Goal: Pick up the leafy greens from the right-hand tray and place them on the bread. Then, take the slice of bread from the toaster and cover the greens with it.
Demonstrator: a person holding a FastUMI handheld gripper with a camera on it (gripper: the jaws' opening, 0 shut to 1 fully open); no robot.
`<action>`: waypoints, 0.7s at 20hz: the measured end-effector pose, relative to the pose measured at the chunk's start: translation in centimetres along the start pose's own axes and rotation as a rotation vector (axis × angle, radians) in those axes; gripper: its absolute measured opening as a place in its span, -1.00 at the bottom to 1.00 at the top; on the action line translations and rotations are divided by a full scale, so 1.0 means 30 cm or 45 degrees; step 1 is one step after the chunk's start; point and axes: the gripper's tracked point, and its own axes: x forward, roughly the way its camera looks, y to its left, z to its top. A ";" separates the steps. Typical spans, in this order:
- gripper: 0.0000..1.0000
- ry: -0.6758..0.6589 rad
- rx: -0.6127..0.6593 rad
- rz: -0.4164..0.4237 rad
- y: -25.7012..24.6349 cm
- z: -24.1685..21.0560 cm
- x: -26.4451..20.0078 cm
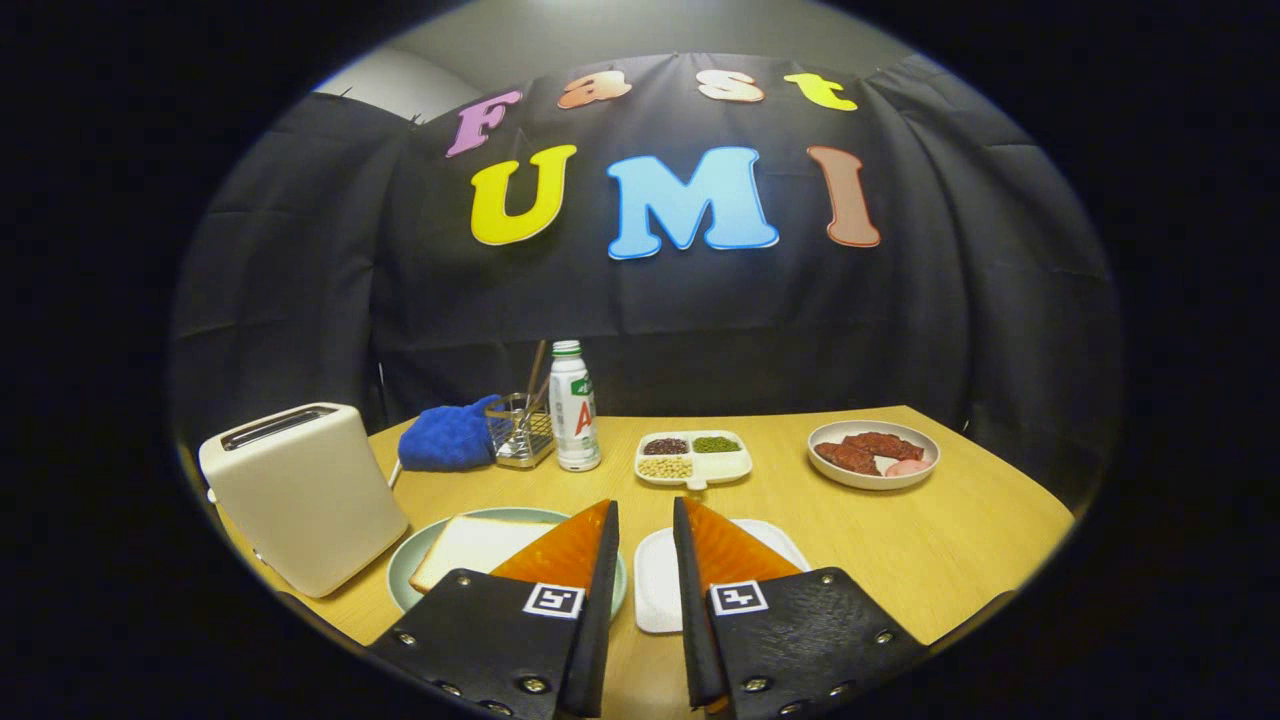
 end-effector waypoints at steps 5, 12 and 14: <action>-0.37 -0.110 -0.069 -0.069 -0.224 0.107 -0.067; -0.37 -0.070 0.039 -0.005 -0.456 0.129 -0.137; -0.37 -0.078 0.030 -0.031 -0.546 0.133 -0.149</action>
